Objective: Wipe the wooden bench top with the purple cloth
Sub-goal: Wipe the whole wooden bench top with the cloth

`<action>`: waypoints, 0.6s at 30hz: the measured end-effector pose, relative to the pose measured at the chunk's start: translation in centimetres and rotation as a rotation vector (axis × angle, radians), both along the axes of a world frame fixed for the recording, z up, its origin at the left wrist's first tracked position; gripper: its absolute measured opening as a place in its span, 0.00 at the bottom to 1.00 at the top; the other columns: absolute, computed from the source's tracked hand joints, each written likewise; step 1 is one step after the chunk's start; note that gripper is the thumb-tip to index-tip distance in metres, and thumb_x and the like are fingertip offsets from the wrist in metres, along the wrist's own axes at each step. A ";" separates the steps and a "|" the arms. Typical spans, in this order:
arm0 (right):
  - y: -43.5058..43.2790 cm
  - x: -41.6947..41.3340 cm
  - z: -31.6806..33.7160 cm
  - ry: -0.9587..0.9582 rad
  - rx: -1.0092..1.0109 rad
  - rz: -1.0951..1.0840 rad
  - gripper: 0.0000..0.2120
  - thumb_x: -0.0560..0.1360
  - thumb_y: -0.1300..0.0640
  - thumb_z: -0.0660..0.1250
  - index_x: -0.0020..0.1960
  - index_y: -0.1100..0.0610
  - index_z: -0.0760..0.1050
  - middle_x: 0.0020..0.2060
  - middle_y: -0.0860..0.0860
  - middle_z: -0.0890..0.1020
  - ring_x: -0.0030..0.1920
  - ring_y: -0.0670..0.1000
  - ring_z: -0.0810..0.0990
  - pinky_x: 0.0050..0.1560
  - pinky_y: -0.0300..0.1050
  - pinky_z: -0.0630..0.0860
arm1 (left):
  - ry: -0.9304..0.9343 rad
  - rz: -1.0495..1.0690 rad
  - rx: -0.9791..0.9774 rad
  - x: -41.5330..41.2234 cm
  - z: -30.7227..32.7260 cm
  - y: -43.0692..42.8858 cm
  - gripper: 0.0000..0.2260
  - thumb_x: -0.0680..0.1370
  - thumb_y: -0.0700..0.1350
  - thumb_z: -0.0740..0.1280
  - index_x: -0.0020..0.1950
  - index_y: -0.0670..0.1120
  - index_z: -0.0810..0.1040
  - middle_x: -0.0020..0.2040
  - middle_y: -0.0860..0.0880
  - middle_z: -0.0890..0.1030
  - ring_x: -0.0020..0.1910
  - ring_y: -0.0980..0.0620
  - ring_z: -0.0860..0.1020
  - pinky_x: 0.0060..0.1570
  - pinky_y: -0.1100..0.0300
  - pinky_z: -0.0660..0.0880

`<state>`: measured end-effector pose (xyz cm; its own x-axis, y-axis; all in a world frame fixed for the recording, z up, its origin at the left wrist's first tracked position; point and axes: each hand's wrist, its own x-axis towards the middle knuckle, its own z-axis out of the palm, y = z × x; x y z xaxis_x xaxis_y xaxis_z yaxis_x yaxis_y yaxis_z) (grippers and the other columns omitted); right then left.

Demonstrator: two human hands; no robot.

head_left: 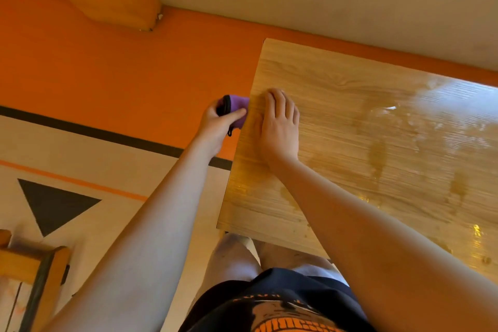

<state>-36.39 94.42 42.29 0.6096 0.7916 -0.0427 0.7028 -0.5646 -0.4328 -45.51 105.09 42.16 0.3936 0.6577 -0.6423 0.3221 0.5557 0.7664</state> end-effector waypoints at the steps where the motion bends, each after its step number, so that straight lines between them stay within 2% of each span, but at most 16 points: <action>1: 0.0 0.0 0.0 0.000 0.005 -0.002 0.23 0.80 0.52 0.53 0.71 0.63 0.63 0.71 0.59 0.65 0.72 0.60 0.61 0.72 0.56 0.57 | 0.001 -0.007 0.003 0.3 0.0 0.2 0.18 0.73 0.39 0.73 0.61 0.45 0.75 0.57 0.43 0.80 0.57 0.45 0.78 0.55 0.52 0.76; 3: 0.0 -0.1 0.1 0.012 0.003 0.006 0.23 0.80 0.52 0.52 0.71 0.63 0.63 0.72 0.58 0.65 0.72 0.59 0.60 0.72 0.56 0.56 | 0.009 -0.036 -0.023 -0.9 0.2 -0.2 0.18 0.72 0.39 0.73 0.61 0.46 0.76 0.57 0.43 0.81 0.57 0.46 0.79 0.57 0.52 0.75; 6: 0.0 -0.2 0.2 0.014 -0.009 0.014 0.26 0.78 0.51 0.48 0.72 0.62 0.61 0.72 0.58 0.63 0.73 0.59 0.58 0.73 0.56 0.55 | 0.024 -0.071 -0.123 -4.5 0.3 -2.0 0.20 0.66 0.42 0.75 0.56 0.48 0.77 0.55 0.44 0.82 0.57 0.45 0.79 0.59 0.50 0.74; 8: 0.0 -0.2 0.2 0.004 -0.007 0.008 0.24 0.79 0.54 0.52 0.72 0.62 0.61 0.72 0.58 0.64 0.73 0.59 0.59 0.73 0.56 0.55 | 0.030 -0.048 -0.152 -6.5 0.2 -3.2 0.19 0.64 0.41 0.75 0.54 0.49 0.78 0.52 0.46 0.83 0.55 0.46 0.79 0.53 0.54 0.75; 11: 0.0 -0.2 0.2 -0.001 0.004 0.000 0.23 0.78 0.56 0.55 0.72 0.62 0.61 0.72 0.58 0.65 0.73 0.58 0.59 0.73 0.56 0.56 | 0.045 -0.015 -0.125 -7.3 -0.1 -4.0 0.14 0.69 0.38 0.74 0.52 0.49 0.78 0.49 0.48 0.83 0.50 0.48 0.80 0.42 0.61 0.74; 13: 0.1 -0.1 0.3 0.006 0.001 -0.011 0.23 0.79 0.55 0.55 0.72 0.62 0.62 0.71 0.57 0.65 0.73 0.58 0.59 0.73 0.56 0.57 | 0.047 -0.025 -0.098 -6.3 -0.6 -3.2 0.13 0.70 0.38 0.74 0.52 0.48 0.79 0.49 0.47 0.83 0.50 0.47 0.80 0.41 0.61 0.75; 16: 0.2 -0.2 0.4 0.015 0.020 -0.042 0.23 0.80 0.52 0.55 0.71 0.61 0.64 0.71 0.56 0.66 0.72 0.57 0.60 0.72 0.53 0.57 | 0.017 -0.044 -0.037 -2.0 -1.4 -0.1 0.15 0.71 0.39 0.74 0.57 0.44 0.78 0.53 0.43 0.82 0.52 0.45 0.80 0.46 0.55 0.75; 18: 0.1 -0.2 0.3 -0.002 0.034 -0.060 0.22 0.79 0.52 0.57 0.71 0.60 0.65 0.70 0.55 0.67 0.72 0.56 0.62 0.72 0.52 0.58 | 0.011 -0.047 0.016 2.2 -1.8 2.7 0.17 0.71 0.39 0.75 0.58 0.42 0.78 0.54 0.42 0.82 0.51 0.44 0.79 0.46 0.54 0.76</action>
<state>-36.55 94.53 42.59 0.6558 0.7547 -0.0152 0.6690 -0.5905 -0.4514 -43.33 107.75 40.33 0.4175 0.6489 -0.6361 0.3562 0.5271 0.7715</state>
